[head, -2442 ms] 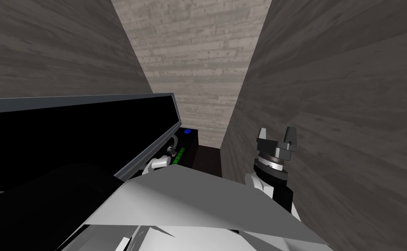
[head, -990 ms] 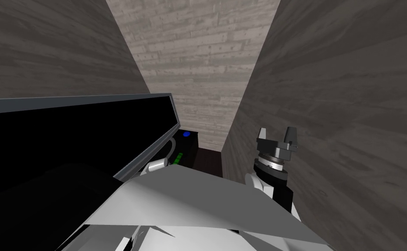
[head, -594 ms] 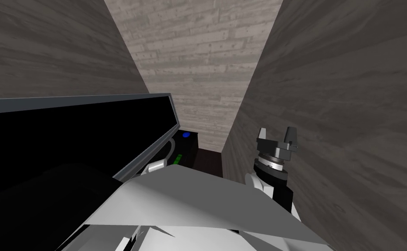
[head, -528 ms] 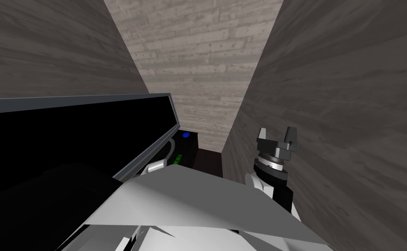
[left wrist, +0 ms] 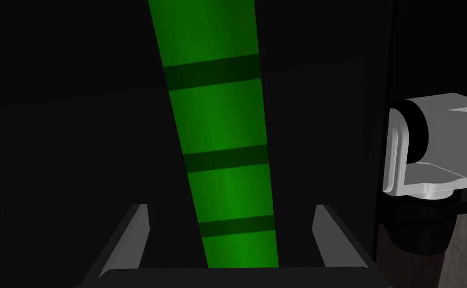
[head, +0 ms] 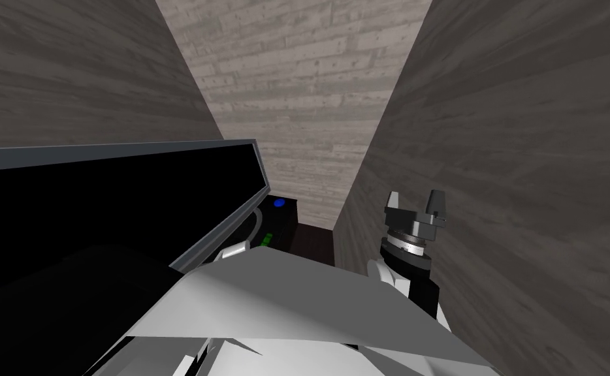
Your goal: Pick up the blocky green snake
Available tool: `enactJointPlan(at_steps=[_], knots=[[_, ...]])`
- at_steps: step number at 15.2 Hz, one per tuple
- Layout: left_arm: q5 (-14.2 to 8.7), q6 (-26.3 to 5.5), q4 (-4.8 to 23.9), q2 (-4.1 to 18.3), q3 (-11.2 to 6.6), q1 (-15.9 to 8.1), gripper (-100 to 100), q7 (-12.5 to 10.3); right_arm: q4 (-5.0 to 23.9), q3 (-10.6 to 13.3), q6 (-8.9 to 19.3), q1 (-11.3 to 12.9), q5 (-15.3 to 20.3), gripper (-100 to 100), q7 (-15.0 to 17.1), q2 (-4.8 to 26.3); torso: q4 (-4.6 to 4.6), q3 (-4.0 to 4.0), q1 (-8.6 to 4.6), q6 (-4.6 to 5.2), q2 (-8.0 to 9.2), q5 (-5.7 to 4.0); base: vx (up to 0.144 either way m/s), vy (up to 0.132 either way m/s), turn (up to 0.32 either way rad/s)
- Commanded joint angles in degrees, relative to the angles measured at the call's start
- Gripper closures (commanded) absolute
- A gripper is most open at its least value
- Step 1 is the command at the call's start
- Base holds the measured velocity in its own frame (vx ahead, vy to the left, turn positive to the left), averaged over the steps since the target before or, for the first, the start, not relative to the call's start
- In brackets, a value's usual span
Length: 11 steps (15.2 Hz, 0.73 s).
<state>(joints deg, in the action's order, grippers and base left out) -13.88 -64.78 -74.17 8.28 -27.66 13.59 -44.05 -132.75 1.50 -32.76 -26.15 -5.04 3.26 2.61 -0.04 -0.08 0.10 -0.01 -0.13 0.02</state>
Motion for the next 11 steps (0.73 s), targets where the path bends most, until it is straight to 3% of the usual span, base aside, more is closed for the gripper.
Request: enactJointPlan(at_steps=[1,4,5,6,10,11], knots=[[0.15,1.68,1.52,-0.25,0.16,-0.22,-100,0.45,0.0,0.0,0.0,0.0,0.0,0,0.0,0.0,0.0,0.0,0.0,0.0,0.0,0.0,0.025,0.019,0.028],[0.38,4.1,3.87,-0.65,0.4,-0.54,-100,1.12,0.0,0.0,0.0,0.0,0.0,0,0.0,0.0,0.0,0.0,0.02,0.0,0.0,0.01,0.03,0.021,0.045],[0.32,3.1,2.85,-0.58,0.33,-0.3,-100,0.85,0.0,0.0,0.0,0.0,0.0,0,0.0,0.0,0.0,0.0,0.01,0.0,0.01,0.0,0.016,0.009,0.014],[0.33,3.34,2.99,-0.61,0.35,-0.32,100,0.92,0.0,0.0,0.0,0.0,0.0,0,0.0,0.0,0.01,0.02,-0.01,0.01,0.04,0.0,0.0,0.0,0.0],[0.28,3.32,3.0,-0.67,0.32,-0.31,100,0.82,0.0,0.0,0.0,0.01,0.0,0,0.0,0.0,0.02,0.06,0.01,0.06,0.11,-0.02,0.0,0.0,0.003],[0.15,1.68,1.52,-0.25,0.16,-0.22,100,0.45,0.0,0.0,0.0,0.01,0.0,0,0.0,0.0,0.03,0.06,0.01,0.05,0.11,-0.02,-0.016,-0.01,-0.07]])
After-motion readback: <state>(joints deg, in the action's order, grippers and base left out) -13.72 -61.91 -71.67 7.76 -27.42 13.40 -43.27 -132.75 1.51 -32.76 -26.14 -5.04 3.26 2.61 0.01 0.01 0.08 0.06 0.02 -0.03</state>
